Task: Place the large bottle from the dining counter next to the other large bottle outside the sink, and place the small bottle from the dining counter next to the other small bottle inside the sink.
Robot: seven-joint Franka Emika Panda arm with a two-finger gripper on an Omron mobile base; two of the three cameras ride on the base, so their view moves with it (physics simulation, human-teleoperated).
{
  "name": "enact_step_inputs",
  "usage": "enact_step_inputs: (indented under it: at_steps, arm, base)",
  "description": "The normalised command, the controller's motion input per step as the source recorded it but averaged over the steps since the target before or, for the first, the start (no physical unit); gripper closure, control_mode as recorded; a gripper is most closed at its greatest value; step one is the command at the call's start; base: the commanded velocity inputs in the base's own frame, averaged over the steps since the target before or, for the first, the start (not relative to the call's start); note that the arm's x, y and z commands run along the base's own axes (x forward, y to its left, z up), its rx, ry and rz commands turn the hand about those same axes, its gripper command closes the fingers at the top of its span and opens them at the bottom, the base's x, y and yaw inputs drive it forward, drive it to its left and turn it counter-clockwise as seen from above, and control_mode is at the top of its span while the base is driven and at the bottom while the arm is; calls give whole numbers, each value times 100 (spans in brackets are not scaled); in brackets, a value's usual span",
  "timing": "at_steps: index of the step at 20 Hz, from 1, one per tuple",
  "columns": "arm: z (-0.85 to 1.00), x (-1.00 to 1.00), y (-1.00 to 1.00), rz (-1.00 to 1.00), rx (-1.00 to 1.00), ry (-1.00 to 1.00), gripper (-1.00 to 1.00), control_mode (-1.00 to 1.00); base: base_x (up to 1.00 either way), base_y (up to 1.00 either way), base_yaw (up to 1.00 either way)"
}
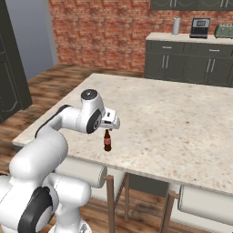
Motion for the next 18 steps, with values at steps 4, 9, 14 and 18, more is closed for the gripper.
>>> enact_step_inputs:
  at_steps: [4,9,14,18]
  arm:
    - [-3,1,0,0,0,0,-100,-100]
    - [-7,5,0,0,0,0,-100,-100]
    - [-12,10,0,0,0,0,-100,-100]
    - [-14,3,0,0,0,0,-100,-100]
  base:
    - [0,0,0]
    - [0,0,0]
    - [0,0,0]
    - [0,0,0]
